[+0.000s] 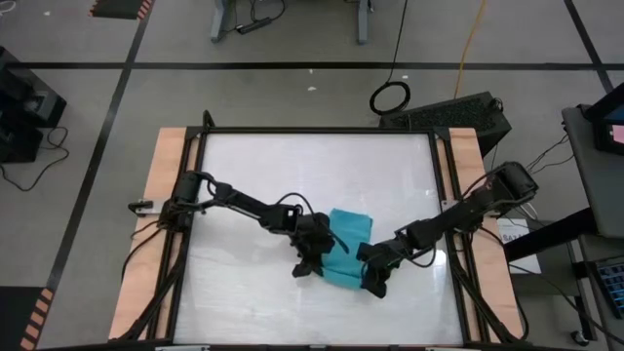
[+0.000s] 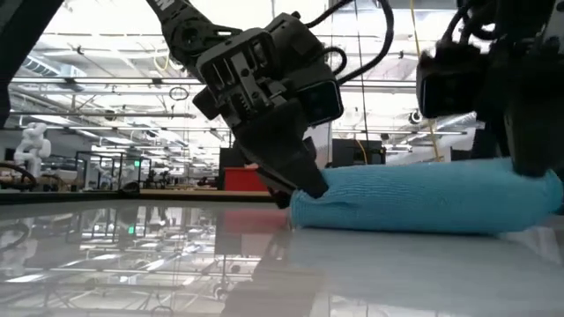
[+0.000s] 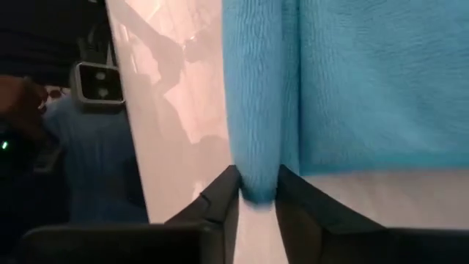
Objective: Roll towel
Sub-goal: Roll the blue towel
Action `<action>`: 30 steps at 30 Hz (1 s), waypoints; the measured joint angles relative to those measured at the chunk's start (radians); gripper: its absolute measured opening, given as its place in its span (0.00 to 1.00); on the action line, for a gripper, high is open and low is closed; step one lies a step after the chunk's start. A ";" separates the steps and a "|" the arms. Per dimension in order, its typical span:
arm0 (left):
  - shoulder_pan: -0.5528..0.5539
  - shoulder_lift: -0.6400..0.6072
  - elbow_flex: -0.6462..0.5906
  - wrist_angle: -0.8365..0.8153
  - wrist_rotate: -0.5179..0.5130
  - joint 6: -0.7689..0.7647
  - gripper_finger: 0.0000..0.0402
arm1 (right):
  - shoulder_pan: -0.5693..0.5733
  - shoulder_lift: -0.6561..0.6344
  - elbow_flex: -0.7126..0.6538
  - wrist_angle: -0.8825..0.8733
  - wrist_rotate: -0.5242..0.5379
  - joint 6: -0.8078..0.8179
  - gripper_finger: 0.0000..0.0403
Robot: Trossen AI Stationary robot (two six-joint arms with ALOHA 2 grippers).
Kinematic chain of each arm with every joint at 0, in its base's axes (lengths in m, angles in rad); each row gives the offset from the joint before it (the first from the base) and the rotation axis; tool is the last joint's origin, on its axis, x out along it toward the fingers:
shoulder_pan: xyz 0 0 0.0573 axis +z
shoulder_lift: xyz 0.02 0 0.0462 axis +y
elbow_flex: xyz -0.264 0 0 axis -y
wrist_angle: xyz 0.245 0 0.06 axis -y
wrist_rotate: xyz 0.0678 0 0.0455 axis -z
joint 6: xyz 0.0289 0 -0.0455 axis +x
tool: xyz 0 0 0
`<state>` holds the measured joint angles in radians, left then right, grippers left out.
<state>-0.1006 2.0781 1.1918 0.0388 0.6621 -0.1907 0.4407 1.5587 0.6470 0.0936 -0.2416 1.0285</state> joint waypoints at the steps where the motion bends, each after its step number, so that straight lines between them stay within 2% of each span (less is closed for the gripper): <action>1: 0.003 0.000 -0.001 -0.003 0.007 -0.014 0.04 | 0.000 -0.019 0.000 -0.018 0.004 -0.016 0.20; 6: 0.014 0.036 0.005 0.021 0.096 -0.106 0.04 | 0.021 -0.137 -0.001 -0.129 0.055 -0.142 0.28; 11: 0.015 0.072 0.006 0.058 0.126 -0.170 0.04 | 0.101 -0.212 -0.001 -0.155 0.242 -0.327 0.30; 15: 0.022 0.076 0.012 0.081 0.127 -0.216 0.04 | 0.161 -0.214 -0.001 -0.147 0.367 -0.442 0.30; 20: 0.042 0.077 0.014 0.076 0.129 -0.223 0.04 | 0.204 -0.169 -0.001 -0.122 0.399 -0.610 0.30; 30: 0.049 0.074 0.014 0.003 0.120 -0.228 0.04 | 0.262 -0.054 0.024 -0.075 0.437 -0.750 0.32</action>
<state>-0.0518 2.1525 1.2060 0.0414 0.7821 -0.4186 0.7023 1.5050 0.6712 0.0190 0.1955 0.2784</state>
